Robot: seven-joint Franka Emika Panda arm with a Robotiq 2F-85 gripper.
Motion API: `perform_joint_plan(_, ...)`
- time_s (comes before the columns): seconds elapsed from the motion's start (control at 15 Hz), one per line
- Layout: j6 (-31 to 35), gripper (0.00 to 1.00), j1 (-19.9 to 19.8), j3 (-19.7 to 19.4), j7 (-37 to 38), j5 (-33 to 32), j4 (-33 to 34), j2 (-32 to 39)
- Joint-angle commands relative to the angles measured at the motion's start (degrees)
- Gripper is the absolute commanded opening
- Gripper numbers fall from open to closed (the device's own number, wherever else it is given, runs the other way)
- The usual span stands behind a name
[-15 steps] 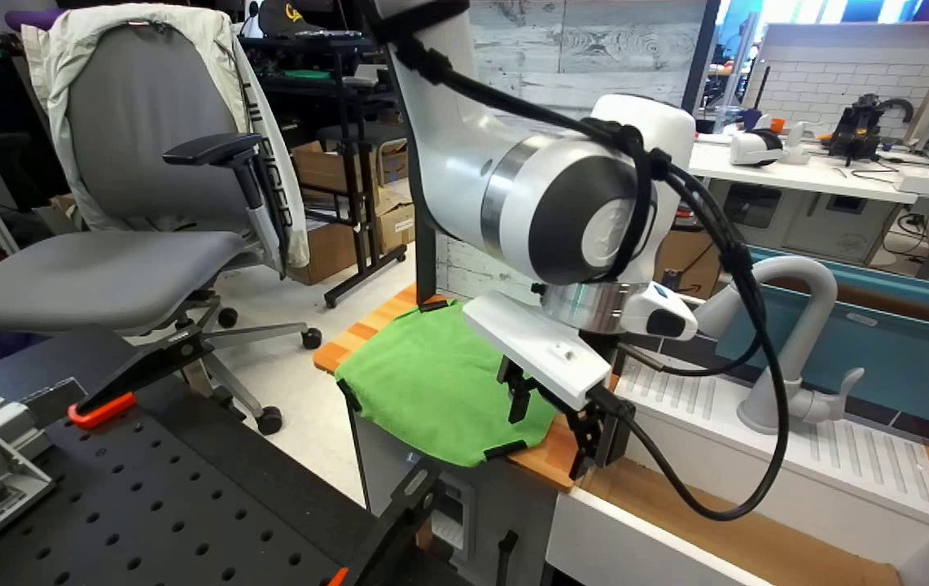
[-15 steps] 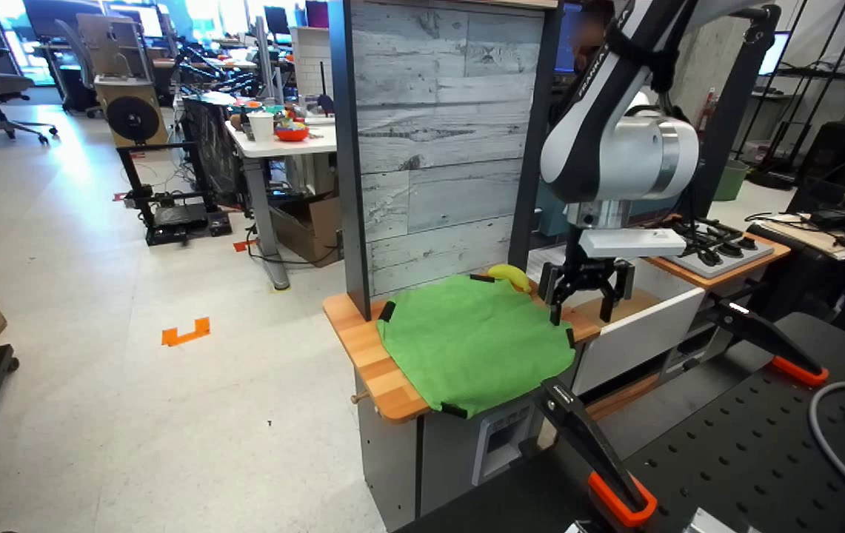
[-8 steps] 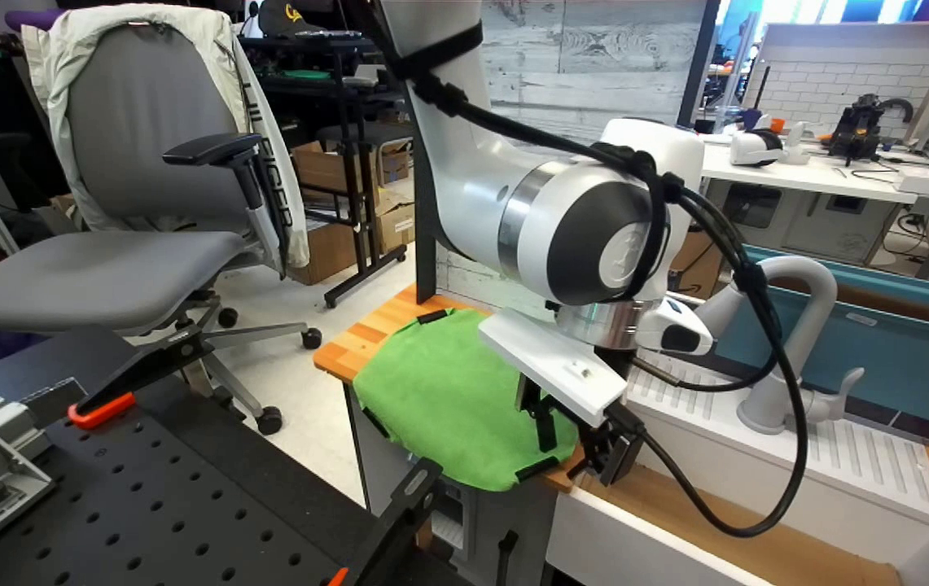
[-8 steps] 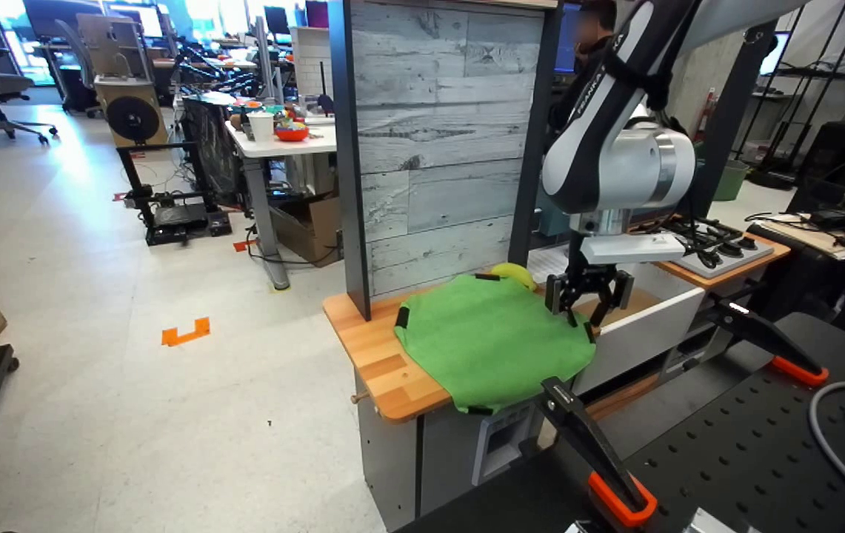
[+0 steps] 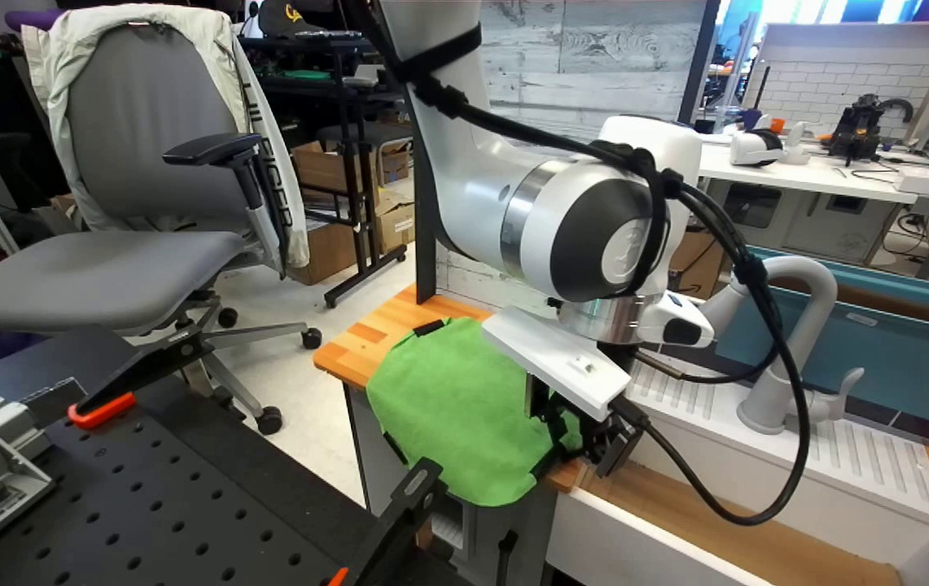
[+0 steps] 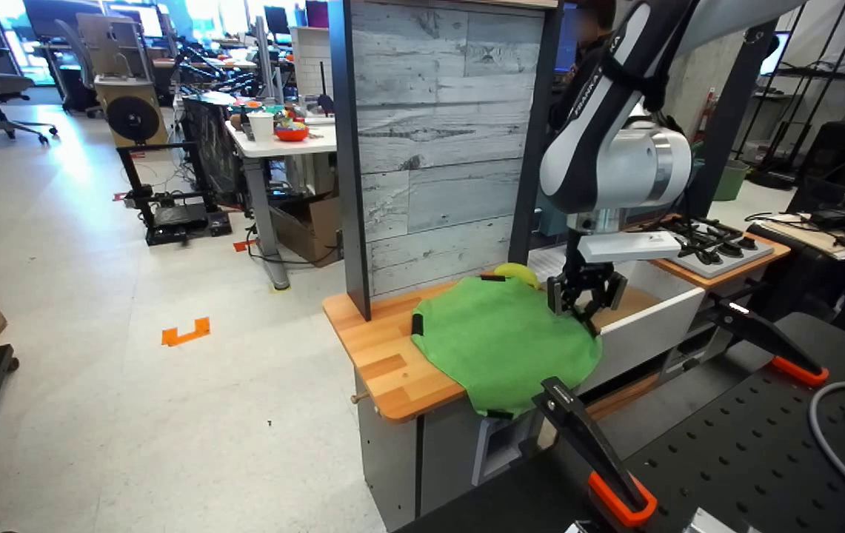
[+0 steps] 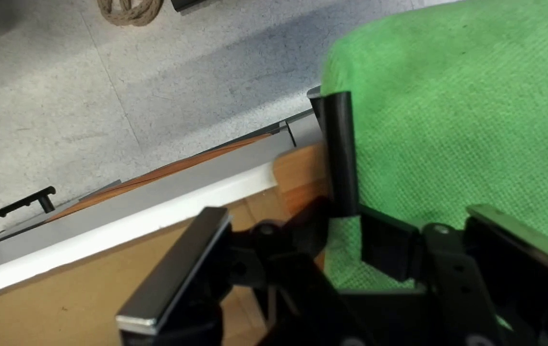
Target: Fold the green towel in half
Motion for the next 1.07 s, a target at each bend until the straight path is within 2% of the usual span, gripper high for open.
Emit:
perform_joint_plan(0.0,3.25,0.02,1.77,0.23,1.35,-1.17,-2.56,-1.92)
perform_joint_plan(0.67,3.74,0.02,7.31,1.51,1.98,-1.28,-12.85,-14.62)
perform_joint_plan(1.0,1.35,0.02,8.78,3.32,3.61,-0.85,-12.15,-16.87)
